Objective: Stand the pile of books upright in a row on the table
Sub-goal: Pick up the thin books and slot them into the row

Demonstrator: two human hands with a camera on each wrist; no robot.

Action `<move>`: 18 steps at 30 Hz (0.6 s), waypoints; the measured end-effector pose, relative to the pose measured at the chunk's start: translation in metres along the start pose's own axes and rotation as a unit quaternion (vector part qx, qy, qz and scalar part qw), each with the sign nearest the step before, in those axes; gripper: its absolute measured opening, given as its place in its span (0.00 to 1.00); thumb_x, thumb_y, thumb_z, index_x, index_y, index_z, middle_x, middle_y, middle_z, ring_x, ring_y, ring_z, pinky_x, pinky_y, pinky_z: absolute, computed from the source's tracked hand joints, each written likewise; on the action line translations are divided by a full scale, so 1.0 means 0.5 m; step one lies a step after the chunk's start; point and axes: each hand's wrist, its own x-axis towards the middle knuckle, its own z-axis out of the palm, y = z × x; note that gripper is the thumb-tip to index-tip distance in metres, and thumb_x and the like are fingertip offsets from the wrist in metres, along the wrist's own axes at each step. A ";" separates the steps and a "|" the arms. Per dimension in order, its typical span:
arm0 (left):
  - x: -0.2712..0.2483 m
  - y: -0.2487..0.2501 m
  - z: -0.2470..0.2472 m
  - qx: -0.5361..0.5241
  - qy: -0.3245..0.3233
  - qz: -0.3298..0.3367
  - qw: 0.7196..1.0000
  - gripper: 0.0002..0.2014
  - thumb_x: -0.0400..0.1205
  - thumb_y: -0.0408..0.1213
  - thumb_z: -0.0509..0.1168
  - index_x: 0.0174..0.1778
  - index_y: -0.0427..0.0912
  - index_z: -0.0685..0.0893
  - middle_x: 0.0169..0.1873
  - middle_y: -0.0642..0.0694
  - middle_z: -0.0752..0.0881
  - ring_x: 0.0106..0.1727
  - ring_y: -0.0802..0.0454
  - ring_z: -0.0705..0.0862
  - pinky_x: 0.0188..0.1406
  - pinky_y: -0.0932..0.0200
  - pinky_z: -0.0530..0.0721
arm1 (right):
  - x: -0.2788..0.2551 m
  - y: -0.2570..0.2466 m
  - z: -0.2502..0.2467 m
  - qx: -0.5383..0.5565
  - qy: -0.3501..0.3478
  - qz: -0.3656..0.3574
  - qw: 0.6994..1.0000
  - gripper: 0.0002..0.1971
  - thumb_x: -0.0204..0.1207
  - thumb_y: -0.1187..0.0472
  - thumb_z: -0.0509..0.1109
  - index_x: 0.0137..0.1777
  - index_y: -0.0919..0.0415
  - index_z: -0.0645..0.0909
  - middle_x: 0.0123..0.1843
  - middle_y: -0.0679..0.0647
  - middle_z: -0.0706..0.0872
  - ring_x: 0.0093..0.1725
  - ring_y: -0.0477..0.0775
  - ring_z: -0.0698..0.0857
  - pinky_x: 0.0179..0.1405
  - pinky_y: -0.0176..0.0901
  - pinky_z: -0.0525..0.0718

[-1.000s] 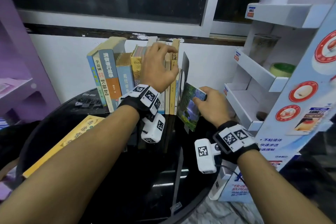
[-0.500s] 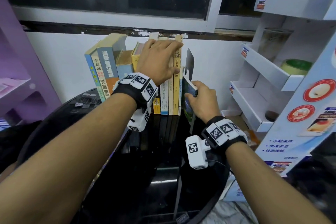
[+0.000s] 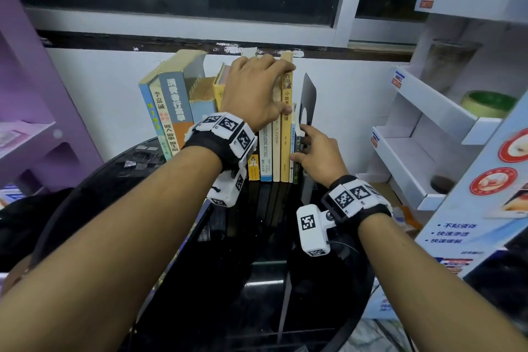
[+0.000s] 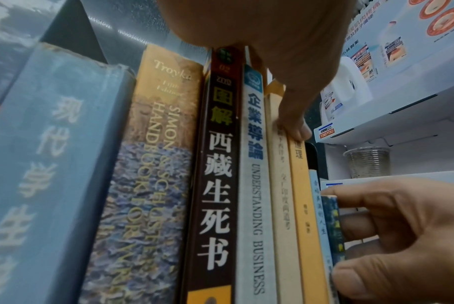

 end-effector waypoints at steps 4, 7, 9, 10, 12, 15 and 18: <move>0.000 0.000 0.001 -0.005 0.001 0.002 1.000 0.34 0.69 0.59 0.74 0.70 0.55 0.75 0.61 0.53 0.82 0.65 0.50 0.78 0.71 0.52 0.63 | 0.014 0.011 0.004 0.020 -0.006 0.003 1.000 0.31 0.75 0.74 0.73 0.76 0.54 0.73 0.64 0.56 0.86 0.60 0.53 0.88 0.60 0.56 0.87; -0.001 -0.002 0.002 -0.007 -0.001 0.000 1.000 0.34 0.69 0.59 0.74 0.71 0.55 0.75 0.62 0.53 0.81 0.65 0.50 0.77 0.71 0.52 0.62 | 0.021 0.018 0.008 0.025 -0.012 0.004 1.000 0.32 0.75 0.75 0.72 0.77 0.54 0.72 0.65 0.55 0.86 0.60 0.52 0.87 0.62 0.54 0.86; -0.001 -0.001 0.003 -0.013 0.001 -0.001 1.000 0.34 0.70 0.58 0.74 0.71 0.55 0.75 0.62 0.53 0.81 0.65 0.50 0.77 0.71 0.53 0.62 | 0.025 0.023 0.010 0.023 -0.010 0.000 1.000 0.32 0.75 0.75 0.72 0.77 0.52 0.72 0.65 0.55 0.86 0.61 0.52 0.87 0.62 0.54 0.86; -0.002 -0.001 0.002 -0.013 0.001 -0.001 1.000 0.34 0.70 0.58 0.74 0.71 0.55 0.75 0.62 0.53 0.81 0.65 0.50 0.77 0.71 0.53 0.62 | 0.026 0.026 0.011 0.021 -0.010 -0.001 1.000 0.32 0.75 0.75 0.71 0.76 0.51 0.72 0.65 0.55 0.86 0.62 0.52 0.87 0.62 0.55 0.86; -0.002 0.000 0.001 -0.008 0.001 0.000 1.000 0.34 0.70 0.59 0.74 0.71 0.55 0.74 0.63 0.54 0.81 0.66 0.51 0.77 0.72 0.52 0.61 | 0.028 0.030 0.013 0.017 -0.009 0.000 1.000 0.32 0.76 0.74 0.71 0.76 0.50 0.72 0.65 0.55 0.86 0.62 0.52 0.87 0.62 0.55 0.86; -0.005 0.001 0.000 -0.005 -0.004 0.006 1.000 0.34 0.71 0.59 0.73 0.73 0.56 0.73 0.65 0.54 0.81 0.67 0.51 0.77 0.72 0.52 0.61 | 0.028 0.032 0.014 0.010 -0.009 0.002 1.000 0.31 0.76 0.73 0.71 0.76 0.49 0.72 0.65 0.54 0.86 0.60 0.52 0.88 0.62 0.55 0.87; -0.009 0.001 -0.005 -0.009 -0.016 0.019 1.000 0.34 0.73 0.57 0.71 0.75 0.55 0.71 0.70 0.54 0.78 0.71 0.51 0.75 0.74 0.51 0.60 | 0.024 0.028 0.015 -0.012 -0.006 -0.002 1.000 0.30 0.77 0.70 0.71 0.76 0.49 0.71 0.64 0.53 0.87 0.59 0.52 0.88 0.62 0.55 0.86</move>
